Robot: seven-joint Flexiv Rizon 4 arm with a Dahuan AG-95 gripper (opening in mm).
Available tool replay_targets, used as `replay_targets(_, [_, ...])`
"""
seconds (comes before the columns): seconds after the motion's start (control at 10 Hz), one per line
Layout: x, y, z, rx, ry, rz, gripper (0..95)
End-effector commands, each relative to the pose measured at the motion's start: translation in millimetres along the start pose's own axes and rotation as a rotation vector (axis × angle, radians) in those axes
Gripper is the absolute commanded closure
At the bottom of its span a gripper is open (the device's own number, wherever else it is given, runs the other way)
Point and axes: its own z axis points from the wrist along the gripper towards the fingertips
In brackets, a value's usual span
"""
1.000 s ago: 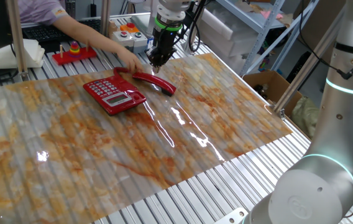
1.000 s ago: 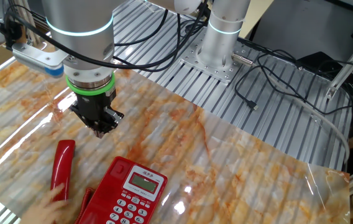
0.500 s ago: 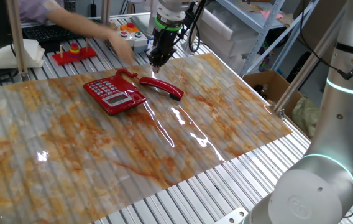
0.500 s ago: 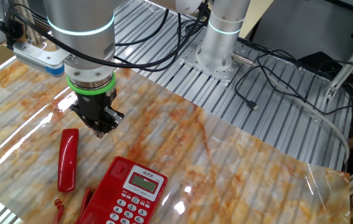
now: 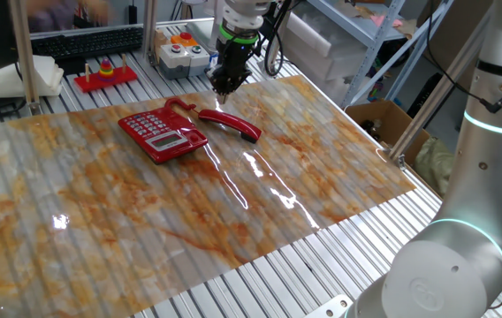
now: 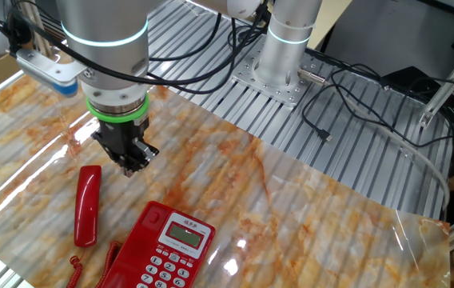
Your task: Place the handset of the telephone on the corresponding phone cradle
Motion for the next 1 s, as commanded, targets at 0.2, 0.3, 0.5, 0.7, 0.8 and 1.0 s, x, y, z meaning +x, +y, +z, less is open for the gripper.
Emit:
replay_targets(0.2, [1.7, -1.0, -5.4, -0.002, -0.008, -0.041, 95.0])
replay_targets(0.3, [1.7, -0.6, -6.4, -0.005, -0.008, -0.053, 95.0])
replay_targets(0.5, [1.5, 0.2, -6.8, -0.013, -0.005, -0.085, 95.0])
replay_targets(0.7, [1.5, 0.3, -6.6, -0.013, -0.004, -0.106, 95.0])
replay_targets(0.8, [1.5, 0.3, -6.5, -0.013, -0.004, -0.119, 95.0])
replay_targets(1.0, [1.5, 0.3, -6.5, -0.013, -0.005, -0.124, 95.0])
